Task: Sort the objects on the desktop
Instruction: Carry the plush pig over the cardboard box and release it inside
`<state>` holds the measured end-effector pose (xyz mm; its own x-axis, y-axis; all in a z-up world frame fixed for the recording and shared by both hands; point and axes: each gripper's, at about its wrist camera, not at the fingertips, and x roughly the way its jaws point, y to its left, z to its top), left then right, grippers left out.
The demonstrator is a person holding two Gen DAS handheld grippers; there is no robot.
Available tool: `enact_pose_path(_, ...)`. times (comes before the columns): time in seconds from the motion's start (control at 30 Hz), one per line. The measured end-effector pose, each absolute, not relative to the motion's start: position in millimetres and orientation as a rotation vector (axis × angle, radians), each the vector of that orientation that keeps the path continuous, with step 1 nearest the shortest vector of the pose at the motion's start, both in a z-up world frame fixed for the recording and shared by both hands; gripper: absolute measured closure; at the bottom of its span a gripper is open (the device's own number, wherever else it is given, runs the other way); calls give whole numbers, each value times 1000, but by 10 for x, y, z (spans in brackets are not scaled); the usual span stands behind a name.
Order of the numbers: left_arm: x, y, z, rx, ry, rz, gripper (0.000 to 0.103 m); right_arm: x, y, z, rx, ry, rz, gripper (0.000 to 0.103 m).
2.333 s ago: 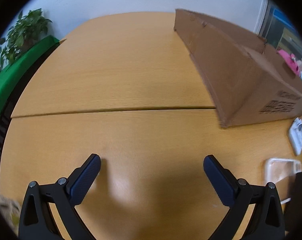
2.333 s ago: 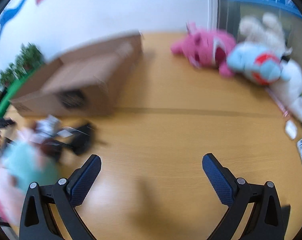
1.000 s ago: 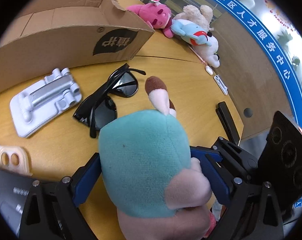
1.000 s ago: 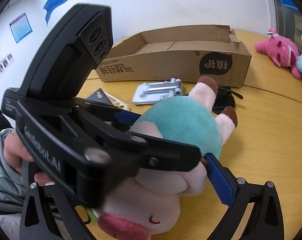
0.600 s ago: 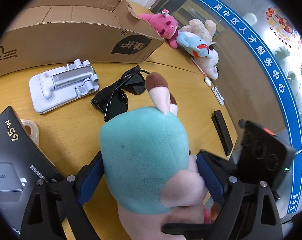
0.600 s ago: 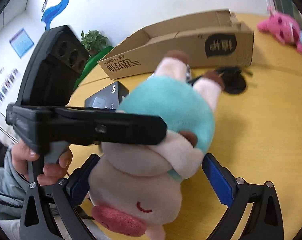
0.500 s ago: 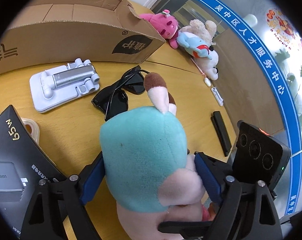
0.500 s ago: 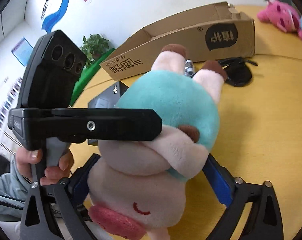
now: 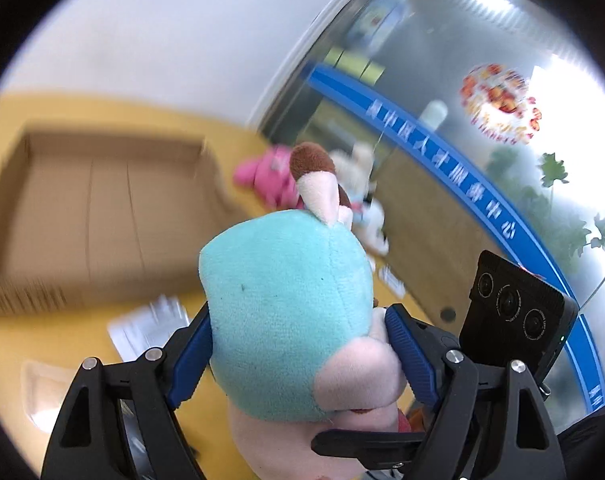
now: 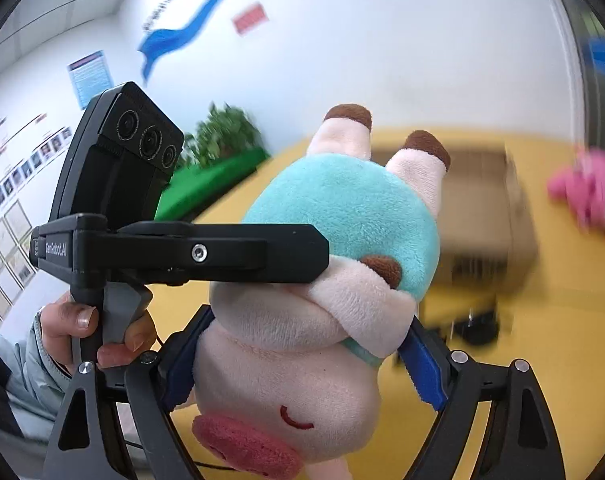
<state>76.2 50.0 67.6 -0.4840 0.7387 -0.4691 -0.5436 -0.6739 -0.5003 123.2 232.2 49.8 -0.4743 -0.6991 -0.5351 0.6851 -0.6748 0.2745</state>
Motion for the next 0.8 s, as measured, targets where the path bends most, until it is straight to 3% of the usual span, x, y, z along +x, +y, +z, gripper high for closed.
enact_pose_path(0.57,-136,-157,2828,-490,-181,2431,20,140,1446,2662,299,119,-2123,18)
enact_pose_path(0.8,-847,-310,2824,-591,-140,2492,20,-537,1111,2930,336,81,-2091,19)
